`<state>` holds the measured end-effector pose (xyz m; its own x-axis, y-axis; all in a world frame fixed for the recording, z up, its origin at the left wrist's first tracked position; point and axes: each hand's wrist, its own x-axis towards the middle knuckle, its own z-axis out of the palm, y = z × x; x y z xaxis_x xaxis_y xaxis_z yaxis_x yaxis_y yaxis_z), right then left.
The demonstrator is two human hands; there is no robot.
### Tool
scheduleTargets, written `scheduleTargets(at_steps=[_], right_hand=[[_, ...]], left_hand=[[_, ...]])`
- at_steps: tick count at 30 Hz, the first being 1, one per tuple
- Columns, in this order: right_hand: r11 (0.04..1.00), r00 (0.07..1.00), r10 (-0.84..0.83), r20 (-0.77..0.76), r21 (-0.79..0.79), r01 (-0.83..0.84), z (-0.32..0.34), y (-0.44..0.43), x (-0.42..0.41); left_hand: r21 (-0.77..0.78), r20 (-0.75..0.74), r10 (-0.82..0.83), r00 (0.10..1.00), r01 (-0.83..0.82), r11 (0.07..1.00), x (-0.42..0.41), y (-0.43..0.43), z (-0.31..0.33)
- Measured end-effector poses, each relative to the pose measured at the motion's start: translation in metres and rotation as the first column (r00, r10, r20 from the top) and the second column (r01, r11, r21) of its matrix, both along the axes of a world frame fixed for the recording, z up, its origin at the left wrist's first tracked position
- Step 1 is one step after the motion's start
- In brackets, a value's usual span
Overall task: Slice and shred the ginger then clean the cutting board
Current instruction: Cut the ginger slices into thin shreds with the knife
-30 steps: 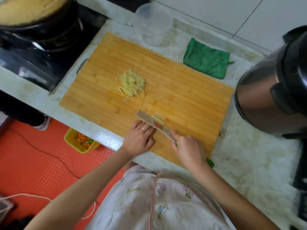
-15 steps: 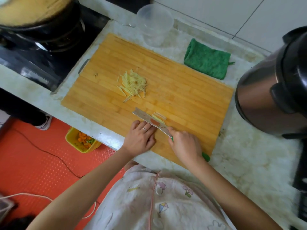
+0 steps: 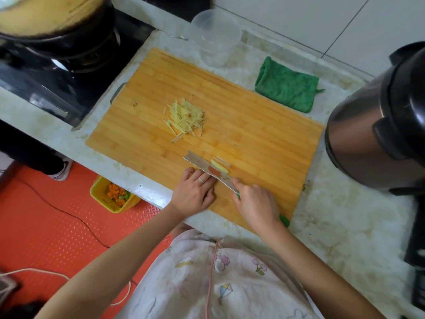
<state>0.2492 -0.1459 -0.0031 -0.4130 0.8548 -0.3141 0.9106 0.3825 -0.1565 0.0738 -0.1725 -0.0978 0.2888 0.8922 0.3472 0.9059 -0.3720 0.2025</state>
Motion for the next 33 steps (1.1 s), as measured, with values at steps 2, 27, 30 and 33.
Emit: scheduleTargets(at_steps=[2, 27, 30, 33], right_hand=[[1.000, 1.000, 0.000, -0.008, 0.002, 0.000, 0.004, -0.005, 0.008], [1.000, 0.999, -0.021, -0.025, -0.009, 0.021, 0.007, -0.006, 0.004], [0.999, 0.999, -0.041, -0.036, -0.012, 0.041, 0.007, -0.008, 0.004], [0.999, 0.998, -0.045, -0.042, -0.030, 0.044, 0.001, -0.003, -0.007]], left_hand=[[0.017, 0.013, 0.005, 1.000, -0.006, 1.000, 0.000, 0.000, 0.002], [0.015, -0.013, -0.013, 1.000, 0.013, 1.000, -0.001, -0.001, -0.001], [0.032, -0.021, -0.019, 1.000, 0.019, 0.999, -0.002, -0.001, -0.002], [0.049, -0.004, -0.015, 1.000, 0.015, 0.999, -0.001, -0.001, -0.003]])
